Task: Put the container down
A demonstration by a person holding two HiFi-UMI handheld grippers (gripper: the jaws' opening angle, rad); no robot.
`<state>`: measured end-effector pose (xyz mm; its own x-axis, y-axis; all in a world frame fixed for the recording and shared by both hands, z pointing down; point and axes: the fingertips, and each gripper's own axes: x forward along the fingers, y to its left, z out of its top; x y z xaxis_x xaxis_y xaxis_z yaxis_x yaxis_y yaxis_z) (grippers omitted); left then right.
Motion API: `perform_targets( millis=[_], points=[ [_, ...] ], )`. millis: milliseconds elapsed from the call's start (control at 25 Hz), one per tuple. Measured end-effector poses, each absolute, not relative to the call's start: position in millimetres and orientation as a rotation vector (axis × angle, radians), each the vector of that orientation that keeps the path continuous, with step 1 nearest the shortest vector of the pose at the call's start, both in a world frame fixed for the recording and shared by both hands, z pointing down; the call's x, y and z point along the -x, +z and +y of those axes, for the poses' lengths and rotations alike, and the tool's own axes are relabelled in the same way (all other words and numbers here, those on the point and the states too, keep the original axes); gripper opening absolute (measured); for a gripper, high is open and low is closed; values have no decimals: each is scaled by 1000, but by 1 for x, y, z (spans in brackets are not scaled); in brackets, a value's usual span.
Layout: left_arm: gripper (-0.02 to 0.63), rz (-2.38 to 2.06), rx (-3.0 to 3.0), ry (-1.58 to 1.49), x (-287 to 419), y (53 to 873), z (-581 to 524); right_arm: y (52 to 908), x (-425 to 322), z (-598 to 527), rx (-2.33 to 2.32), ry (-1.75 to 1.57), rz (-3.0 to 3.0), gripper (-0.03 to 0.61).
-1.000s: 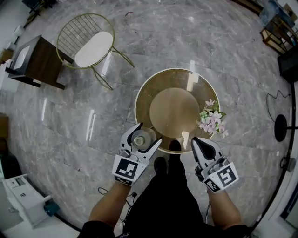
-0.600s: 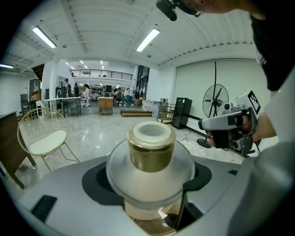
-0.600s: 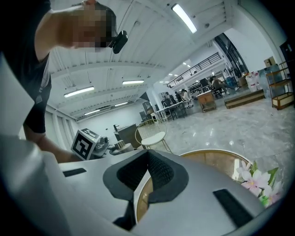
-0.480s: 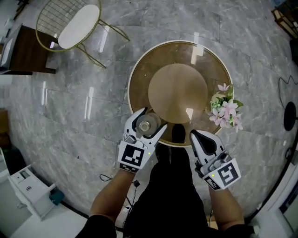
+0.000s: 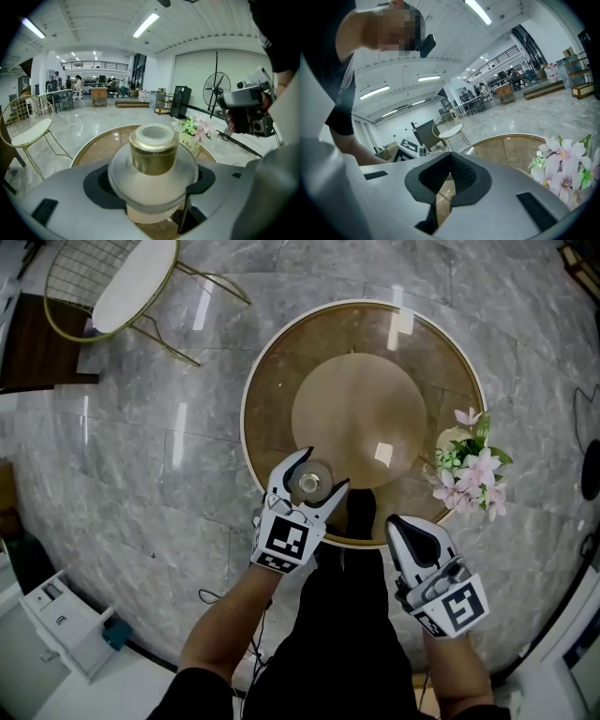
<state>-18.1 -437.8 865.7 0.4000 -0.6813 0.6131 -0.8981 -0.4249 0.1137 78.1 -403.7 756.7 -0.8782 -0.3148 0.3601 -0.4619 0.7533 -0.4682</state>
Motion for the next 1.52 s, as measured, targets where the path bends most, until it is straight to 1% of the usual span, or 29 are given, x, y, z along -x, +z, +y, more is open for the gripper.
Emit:
perform_targets(
  millis=[160,400,800,960,1200,1280,1400,1520],
  points=[
    [342,-1329,-2232,730,11,907,-447,782,-82,-404,-600,844,-2686,15],
    [342,-1292,-2243,765,2,941,-457,808,-83,-408,-591,893,-2674,15],
    [342,-1269,-2261,816,-5,974,-469,822,-88,-415,-569,909,-2670,15],
    [344,-1260,-2262,841,-8,983,-469,818,-87,-430,-624,845,-2710,15],
    [345,-1258,-2245,870,-10,986,-462,810,-97,-412,-578,869,-2692,15],
    [356,-1264,-2247,893,-9,981,-459,802,-98,-408,-579,849,-2696,15],
    [356,-1291,-2257,906,-4,963,-454,779,-96,-403,-581,797,-2717,15],
    [354,-1336,-2266,874,5,927,-446,747,-92,-397,-597,746,-2746,15]
  ],
)
